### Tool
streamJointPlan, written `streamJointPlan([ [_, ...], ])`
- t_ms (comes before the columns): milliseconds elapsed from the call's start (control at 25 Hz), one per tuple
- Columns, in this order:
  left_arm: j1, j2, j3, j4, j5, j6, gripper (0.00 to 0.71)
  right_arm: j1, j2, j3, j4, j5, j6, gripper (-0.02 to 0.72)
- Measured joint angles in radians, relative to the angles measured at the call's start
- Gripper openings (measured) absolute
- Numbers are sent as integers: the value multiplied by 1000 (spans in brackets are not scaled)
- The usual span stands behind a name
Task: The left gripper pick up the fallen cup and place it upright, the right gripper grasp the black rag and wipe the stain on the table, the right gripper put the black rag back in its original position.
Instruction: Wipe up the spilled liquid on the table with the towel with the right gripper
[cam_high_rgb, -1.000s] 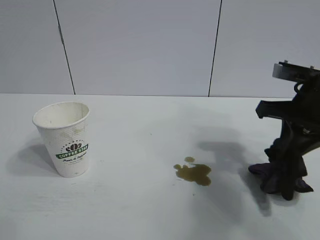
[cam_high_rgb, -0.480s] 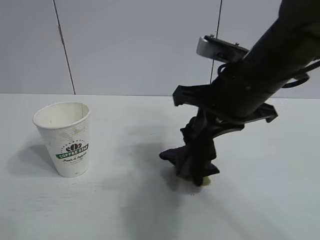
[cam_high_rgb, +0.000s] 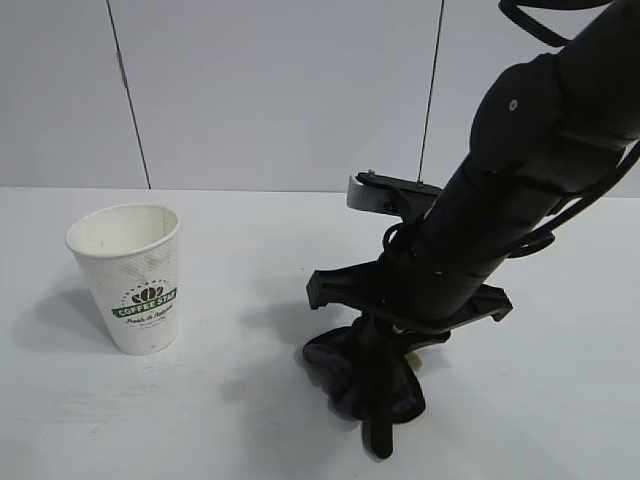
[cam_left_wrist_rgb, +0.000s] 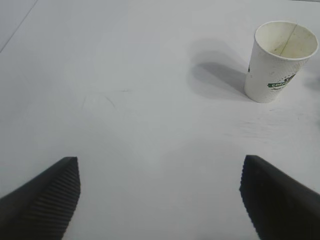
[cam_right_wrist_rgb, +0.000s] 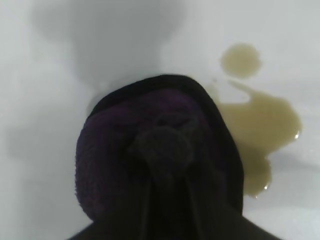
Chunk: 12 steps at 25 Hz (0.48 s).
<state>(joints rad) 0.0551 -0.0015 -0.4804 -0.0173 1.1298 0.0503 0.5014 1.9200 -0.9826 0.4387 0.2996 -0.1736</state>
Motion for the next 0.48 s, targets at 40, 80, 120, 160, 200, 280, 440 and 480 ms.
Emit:
streamJointPlan([
  [40, 0, 0, 0, 0, 0, 0, 625, -2, 1, -6, -16, 1, 1, 83],
  [80, 0, 0, 0, 0, 0, 0, 625, -7, 1, -12, -32, 3, 2, 83],
  [120, 0, 0, 0, 0, 0, 0, 625, -16, 1, -19, -51, 4, 11, 83],
  [160, 0, 0, 0, 0, 0, 0, 625, -28, 2, -23, -67, 4, 18, 83],
  [200, 0, 0, 0, 0, 0, 0, 625, -48, 2, -25, -88, 4, 26, 83],
  [280, 0, 0, 0, 0, 0, 0, 625, -88, 4, -25, -133, 0, 41, 83],
  [440, 0, 0, 0, 0, 0, 0, 625, -189, 21, -29, -180, -2, 50, 83],
  [480, 0, 0, 0, 0, 0, 0, 625, -215, 21, -29, -183, 3, 50, 83],
])
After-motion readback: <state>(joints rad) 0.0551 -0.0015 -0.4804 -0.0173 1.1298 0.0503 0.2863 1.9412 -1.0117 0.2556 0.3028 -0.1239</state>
